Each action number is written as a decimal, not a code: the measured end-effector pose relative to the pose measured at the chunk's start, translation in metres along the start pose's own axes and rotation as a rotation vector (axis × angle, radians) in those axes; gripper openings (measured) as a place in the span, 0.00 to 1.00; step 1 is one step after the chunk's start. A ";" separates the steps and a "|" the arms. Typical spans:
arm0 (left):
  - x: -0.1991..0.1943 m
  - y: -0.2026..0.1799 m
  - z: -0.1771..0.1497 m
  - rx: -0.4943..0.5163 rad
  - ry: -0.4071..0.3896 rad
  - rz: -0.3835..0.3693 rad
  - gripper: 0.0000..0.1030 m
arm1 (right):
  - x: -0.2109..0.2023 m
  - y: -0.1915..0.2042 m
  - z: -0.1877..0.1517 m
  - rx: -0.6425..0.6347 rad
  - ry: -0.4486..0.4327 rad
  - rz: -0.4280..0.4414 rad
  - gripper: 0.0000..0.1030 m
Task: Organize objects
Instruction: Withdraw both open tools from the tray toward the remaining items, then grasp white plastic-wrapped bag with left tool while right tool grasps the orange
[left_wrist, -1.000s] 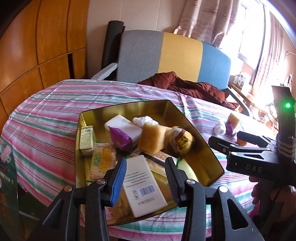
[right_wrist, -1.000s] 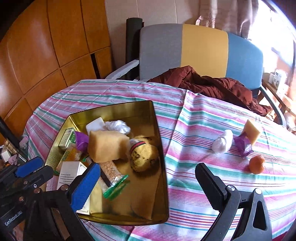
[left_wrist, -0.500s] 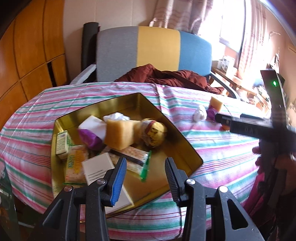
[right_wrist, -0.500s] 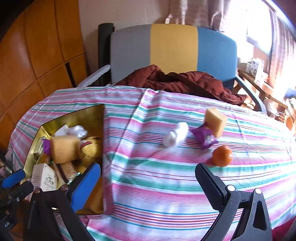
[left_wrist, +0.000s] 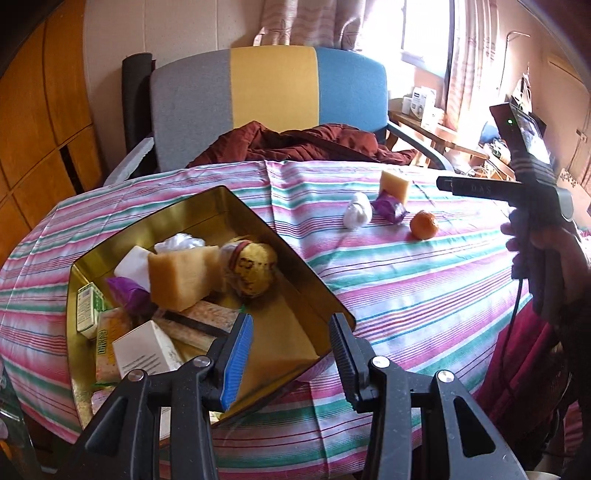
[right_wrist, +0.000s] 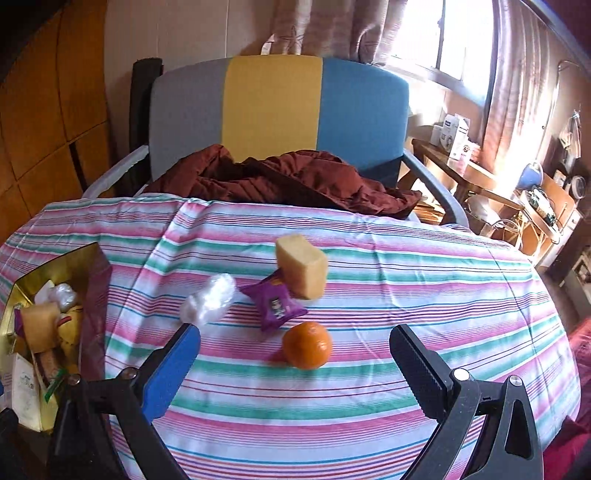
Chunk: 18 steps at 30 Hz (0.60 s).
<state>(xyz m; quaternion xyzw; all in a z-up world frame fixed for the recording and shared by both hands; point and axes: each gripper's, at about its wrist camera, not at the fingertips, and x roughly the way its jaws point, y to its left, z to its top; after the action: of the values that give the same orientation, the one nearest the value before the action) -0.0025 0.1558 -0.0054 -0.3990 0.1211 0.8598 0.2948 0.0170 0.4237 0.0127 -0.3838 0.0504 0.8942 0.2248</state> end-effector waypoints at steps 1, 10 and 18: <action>0.002 -0.003 0.001 0.006 0.004 -0.003 0.42 | 0.004 -0.008 0.002 0.003 0.000 -0.012 1.00; 0.031 -0.029 0.013 0.048 0.063 -0.035 0.42 | 0.051 -0.070 -0.007 0.133 0.058 -0.037 1.00; 0.062 -0.055 0.026 0.071 0.110 -0.073 0.42 | 0.069 -0.115 -0.018 0.375 0.168 -0.013 1.00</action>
<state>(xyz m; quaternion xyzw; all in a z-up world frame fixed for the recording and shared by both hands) -0.0168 0.2367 -0.0336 -0.4388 0.1530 0.8205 0.3327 0.0374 0.5467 -0.0393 -0.4089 0.2321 0.8325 0.2929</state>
